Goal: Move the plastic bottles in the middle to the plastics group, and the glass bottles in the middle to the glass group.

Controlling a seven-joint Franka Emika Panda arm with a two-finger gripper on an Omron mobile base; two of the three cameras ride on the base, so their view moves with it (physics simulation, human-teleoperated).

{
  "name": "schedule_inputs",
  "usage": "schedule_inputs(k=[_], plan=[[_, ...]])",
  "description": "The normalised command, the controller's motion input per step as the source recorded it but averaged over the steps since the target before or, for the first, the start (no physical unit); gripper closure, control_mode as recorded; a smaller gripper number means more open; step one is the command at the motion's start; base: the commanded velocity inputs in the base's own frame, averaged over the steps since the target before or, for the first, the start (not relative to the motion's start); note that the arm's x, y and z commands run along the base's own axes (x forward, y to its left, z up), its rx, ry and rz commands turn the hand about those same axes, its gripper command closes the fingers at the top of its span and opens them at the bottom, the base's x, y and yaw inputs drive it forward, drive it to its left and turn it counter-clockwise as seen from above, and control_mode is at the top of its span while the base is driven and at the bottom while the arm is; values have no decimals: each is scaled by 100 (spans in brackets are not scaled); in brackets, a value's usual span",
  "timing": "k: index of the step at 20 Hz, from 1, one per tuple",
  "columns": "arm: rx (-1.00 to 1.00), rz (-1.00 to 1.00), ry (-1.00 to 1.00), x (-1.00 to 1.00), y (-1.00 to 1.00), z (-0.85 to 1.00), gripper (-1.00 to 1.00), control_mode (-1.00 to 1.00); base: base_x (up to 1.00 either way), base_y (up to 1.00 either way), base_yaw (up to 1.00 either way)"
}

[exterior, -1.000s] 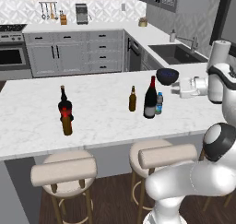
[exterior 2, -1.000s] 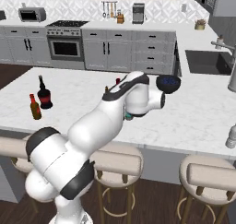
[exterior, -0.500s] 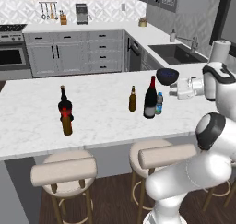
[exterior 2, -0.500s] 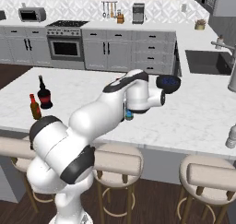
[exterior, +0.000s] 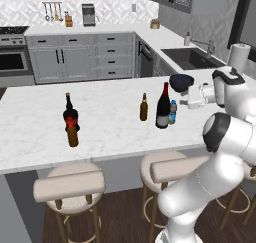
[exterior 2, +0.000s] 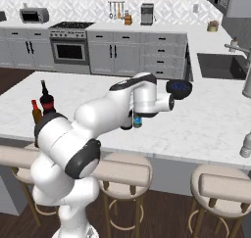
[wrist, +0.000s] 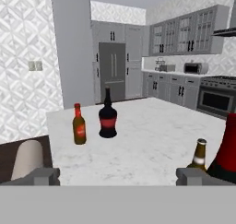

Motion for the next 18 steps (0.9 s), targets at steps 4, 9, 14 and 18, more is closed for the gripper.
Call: schedule_inputs(k=[4, 9, 14, 18], plan=[[0, 0, -11, 26, 0, -7, -100, -100, 0, 0, 0], [-4, 0, -7, 29, -2, -17, -100, -100, 0, 0, 0], [-4, -2, -2, 29, -9, -14, -100, -100, 0, 0, 0], [-1, -6, 0, 21, -5, -9, -100, -100, 0, 0, 0]])
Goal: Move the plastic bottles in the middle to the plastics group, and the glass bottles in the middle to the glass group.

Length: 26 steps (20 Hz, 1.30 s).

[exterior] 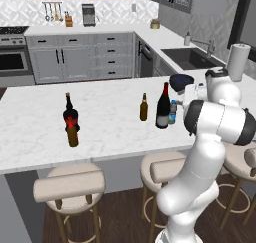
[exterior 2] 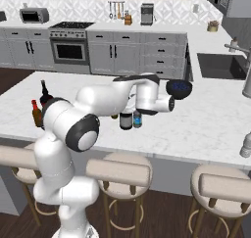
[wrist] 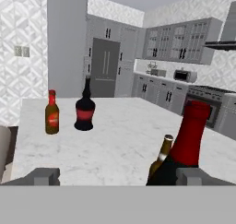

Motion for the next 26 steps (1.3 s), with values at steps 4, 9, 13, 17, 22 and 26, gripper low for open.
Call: schedule_inputs(k=[4, 9, 13, 17, 22, 26], plan=[[0, -11, 0, 9, 0, -6, -100, -100, 0, 0, 0], [0, -17, 0, 17, 1, -8, -100, -100, 0, 0, 0], [0, -15, 0, 11, 7, -2, -100, -100, 0, 0, 0], [0, -13, 0, 2, 15, -2, -100, -100, 0, 0, 0], [0, -8, 0, 0, 8, -4, -100, -100, 0, 0, 0], [0, -6, 2, 19, 10, -16, -100, -100, 0, 0, 0]])
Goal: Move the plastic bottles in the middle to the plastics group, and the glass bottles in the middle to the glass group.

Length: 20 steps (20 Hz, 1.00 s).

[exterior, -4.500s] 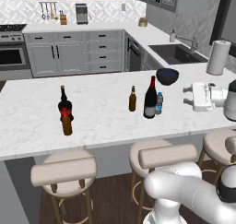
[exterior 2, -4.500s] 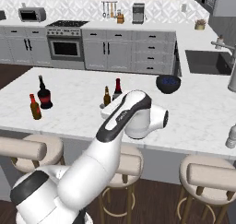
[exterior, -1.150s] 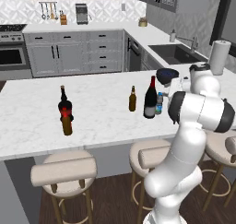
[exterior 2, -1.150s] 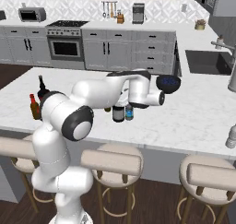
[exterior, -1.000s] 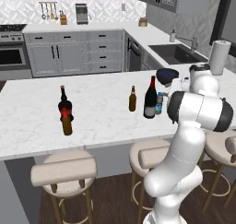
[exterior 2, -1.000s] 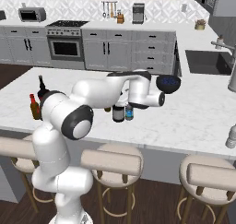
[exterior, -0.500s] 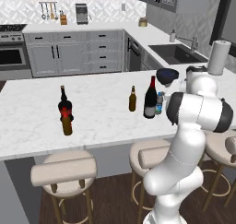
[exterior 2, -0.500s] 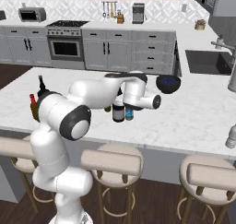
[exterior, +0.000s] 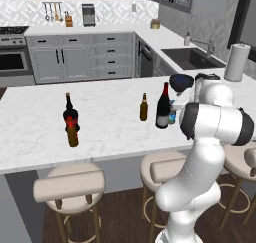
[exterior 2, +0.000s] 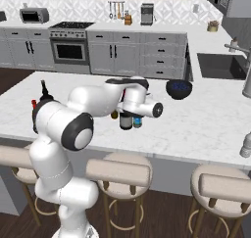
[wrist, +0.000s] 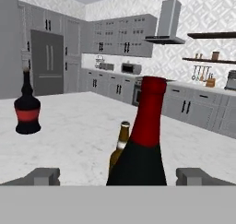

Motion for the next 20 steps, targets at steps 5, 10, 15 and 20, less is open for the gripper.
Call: schedule_inputs(k=[5, 10, 15, 20], plan=[[0, -3, 2, 26, 1, -16, -100, -100, 0, 0, 0], [0, -2, 1, 18, 0, -11, -100, -100, 0, 0, 0], [0, -3, 0, 14, 0, -7, -100, -100, 0, 0, 0], [0, -3, 0, 5, 6, -4, -100, -100, 0, 0, 0]])
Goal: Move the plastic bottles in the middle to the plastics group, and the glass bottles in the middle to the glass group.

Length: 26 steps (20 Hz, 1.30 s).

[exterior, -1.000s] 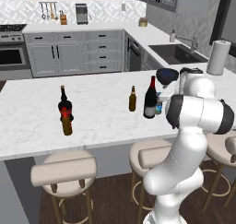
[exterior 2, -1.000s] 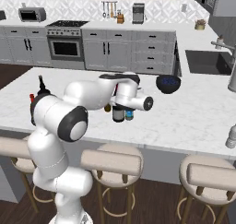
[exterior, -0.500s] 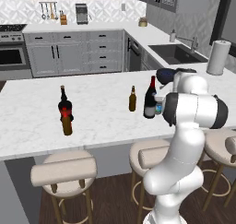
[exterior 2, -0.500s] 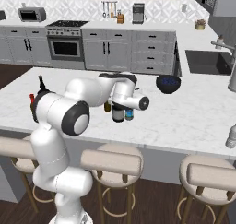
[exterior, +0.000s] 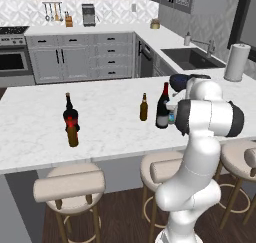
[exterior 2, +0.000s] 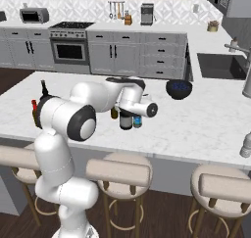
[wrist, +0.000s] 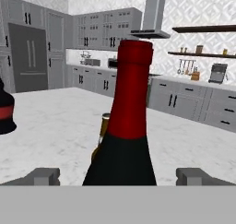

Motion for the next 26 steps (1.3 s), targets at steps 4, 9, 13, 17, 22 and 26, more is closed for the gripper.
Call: schedule_inputs(k=[4, 9, 13, 17, 22, 26], plan=[[0, -3, 0, 5, 13, -3, -100, -100, 0, 0, 0], [0, -3, 0, 6, 15, -3, -100, -100, 0, 0, 0], [0, -1, 1, 9, 10, -3, -100, -100, 0, 0, 0], [0, 0, 6, 11, 6, -2, -100, -100, 0, 0, 0], [0, 0, 4, 5, 4, -3, -100, -100, 0, 0, 0], [0, 0, 0, 0, 1, -5, 100, -100, 0, 0, 0]])
